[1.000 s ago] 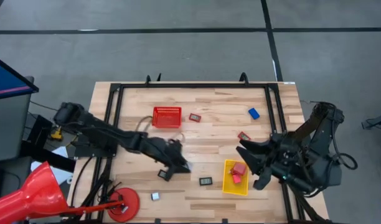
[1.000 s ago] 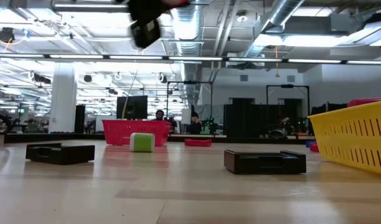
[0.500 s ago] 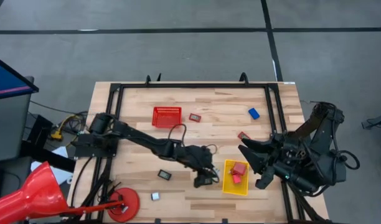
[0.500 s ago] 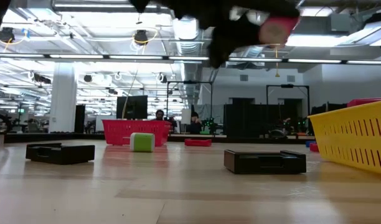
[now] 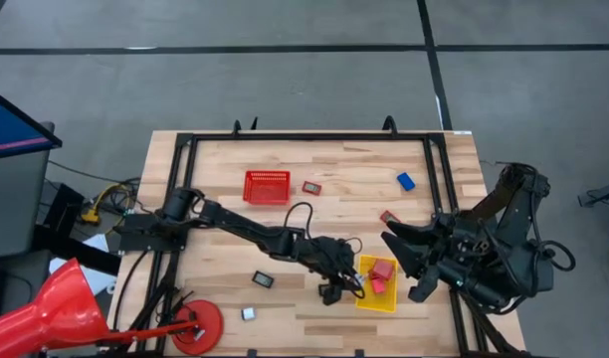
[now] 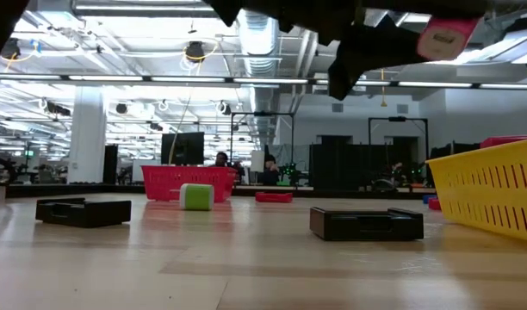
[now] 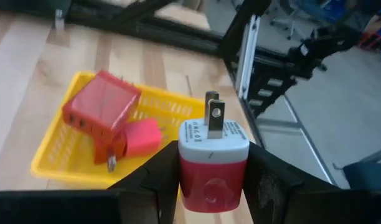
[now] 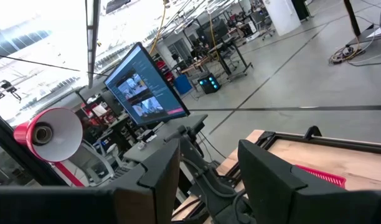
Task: Pick & Place Office items
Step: Put the pink charger adapter into the yellow basket
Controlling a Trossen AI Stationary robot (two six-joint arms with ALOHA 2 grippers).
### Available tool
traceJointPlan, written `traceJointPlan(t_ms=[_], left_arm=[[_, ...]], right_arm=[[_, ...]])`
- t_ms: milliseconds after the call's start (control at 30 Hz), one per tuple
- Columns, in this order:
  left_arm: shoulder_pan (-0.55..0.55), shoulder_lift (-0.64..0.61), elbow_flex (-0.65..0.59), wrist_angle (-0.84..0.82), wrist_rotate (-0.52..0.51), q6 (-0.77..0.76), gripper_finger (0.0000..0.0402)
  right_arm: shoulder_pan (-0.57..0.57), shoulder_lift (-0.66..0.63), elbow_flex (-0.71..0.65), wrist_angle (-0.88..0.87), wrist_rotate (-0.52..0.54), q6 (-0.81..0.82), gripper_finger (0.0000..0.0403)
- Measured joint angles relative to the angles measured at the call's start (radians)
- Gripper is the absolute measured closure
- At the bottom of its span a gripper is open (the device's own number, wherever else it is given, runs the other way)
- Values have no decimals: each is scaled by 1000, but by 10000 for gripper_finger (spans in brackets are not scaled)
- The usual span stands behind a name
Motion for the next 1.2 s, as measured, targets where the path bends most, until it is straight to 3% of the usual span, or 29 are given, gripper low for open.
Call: traceJointPlan(t_ms=[367,700,933,1067,1200], left_arm=[[17,19,0,37,-1,-11,262],[96,18,1,60,-7,-16,262],[118,14,0,72,92,-34,262],[144,-62,-2,22,138,-7,262],[207,-225,1,-142,156,88,266]], right_arm=[[-1,1,0,-6,0,1,246],[-28,2,0,-11,-7,11,246],[-27,3,0,-23,-30,11,246],[-19,3,0,-23,-29,-27,246],[-5,3,0,-23,-18,-148,246]])
